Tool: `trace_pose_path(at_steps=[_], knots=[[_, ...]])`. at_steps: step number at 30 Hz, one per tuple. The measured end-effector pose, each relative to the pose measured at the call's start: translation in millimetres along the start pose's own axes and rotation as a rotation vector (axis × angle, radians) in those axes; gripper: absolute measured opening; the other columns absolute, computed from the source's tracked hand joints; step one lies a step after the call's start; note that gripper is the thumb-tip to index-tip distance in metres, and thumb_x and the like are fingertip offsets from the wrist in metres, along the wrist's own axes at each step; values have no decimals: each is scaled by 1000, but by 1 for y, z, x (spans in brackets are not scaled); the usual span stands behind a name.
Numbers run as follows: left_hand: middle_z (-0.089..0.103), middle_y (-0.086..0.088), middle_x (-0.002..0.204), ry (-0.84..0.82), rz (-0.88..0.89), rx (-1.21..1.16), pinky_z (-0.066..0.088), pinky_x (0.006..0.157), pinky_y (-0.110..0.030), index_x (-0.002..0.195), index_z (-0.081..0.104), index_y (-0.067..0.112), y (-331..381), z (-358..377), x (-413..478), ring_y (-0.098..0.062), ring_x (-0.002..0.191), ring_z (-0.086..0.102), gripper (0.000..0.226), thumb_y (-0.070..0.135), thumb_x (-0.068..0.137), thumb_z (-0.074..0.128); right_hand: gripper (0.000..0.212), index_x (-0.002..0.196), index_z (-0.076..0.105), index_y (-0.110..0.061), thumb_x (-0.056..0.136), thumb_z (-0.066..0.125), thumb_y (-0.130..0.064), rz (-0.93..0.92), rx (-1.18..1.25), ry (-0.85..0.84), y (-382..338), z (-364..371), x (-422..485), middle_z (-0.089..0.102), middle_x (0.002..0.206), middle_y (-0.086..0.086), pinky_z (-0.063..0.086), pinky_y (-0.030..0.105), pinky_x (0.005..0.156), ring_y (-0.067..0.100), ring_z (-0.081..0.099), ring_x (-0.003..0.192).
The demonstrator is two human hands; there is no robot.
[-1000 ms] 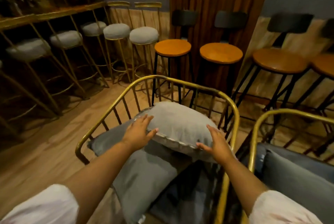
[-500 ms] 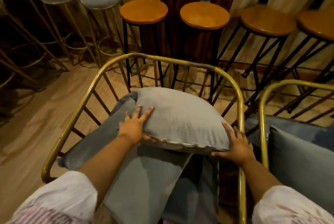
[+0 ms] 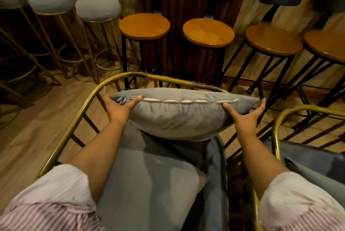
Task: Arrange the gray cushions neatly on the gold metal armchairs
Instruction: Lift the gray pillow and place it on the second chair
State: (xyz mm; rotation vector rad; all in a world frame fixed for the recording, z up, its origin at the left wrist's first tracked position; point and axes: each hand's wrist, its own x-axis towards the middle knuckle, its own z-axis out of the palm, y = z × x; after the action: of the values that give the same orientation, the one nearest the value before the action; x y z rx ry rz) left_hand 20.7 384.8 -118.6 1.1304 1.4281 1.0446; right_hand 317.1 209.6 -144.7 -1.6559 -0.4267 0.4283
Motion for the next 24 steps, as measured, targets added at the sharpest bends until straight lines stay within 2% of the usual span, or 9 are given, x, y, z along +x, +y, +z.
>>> trace_pose_path(at_steps=[4,6,7,9,12,15,19,22,24], knots=[[26,-5,157,-20,-10,-30,28,114,-54,149,14,29,-20,21,30,-30,143,27,112,47,61,81,117,151,11,-25,61,83,-45,69,50,-89,20,21,25,34,153,8,35,33,107,24,37,137],[31,-6,155,-23,30,-24,25,117,-50,149,19,23,-30,30,44,-28,143,29,122,65,50,77,128,151,10,-23,50,83,-54,89,37,-174,35,27,36,34,151,6,35,33,106,18,38,133],[33,-7,154,-45,47,-21,24,118,-44,149,20,19,-35,34,49,-27,142,31,121,65,52,76,127,151,7,-20,54,83,-50,90,23,-224,45,29,42,32,152,6,34,31,103,14,36,130],[35,-11,152,-95,71,8,26,109,-23,147,23,11,-47,44,56,-27,140,34,93,38,74,74,111,151,3,-19,72,80,-26,65,-47,-311,64,30,53,28,153,7,31,26,100,11,32,126],[34,-13,151,-150,129,115,30,89,-8,145,20,4,-81,58,71,-27,137,36,80,4,81,68,114,151,5,-17,68,83,-16,55,-172,-367,92,33,67,30,152,6,30,25,99,20,32,136],[39,-7,144,-194,152,138,31,95,-14,145,20,5,-96,61,79,-20,133,37,84,-1,77,70,122,149,11,-19,51,82,-31,100,-161,-374,105,41,76,35,149,8,34,30,102,27,37,136],[40,-5,144,-182,122,122,33,99,-21,145,24,9,-86,59,74,-19,130,41,88,7,73,76,117,150,10,-25,59,83,-25,117,-65,-321,104,44,72,34,150,5,34,36,106,25,36,135],[44,-10,147,-196,53,95,39,104,-30,144,33,9,-59,52,65,-26,134,44,110,33,51,88,111,149,14,-25,62,84,-25,95,-38,-265,76,39,59,36,150,4,34,32,102,23,37,135],[42,-9,149,-204,53,101,38,108,-35,145,32,11,-32,46,57,-27,136,42,111,40,53,84,116,147,22,-23,54,87,-40,76,-39,-246,46,35,52,41,147,3,37,32,102,22,41,132]])
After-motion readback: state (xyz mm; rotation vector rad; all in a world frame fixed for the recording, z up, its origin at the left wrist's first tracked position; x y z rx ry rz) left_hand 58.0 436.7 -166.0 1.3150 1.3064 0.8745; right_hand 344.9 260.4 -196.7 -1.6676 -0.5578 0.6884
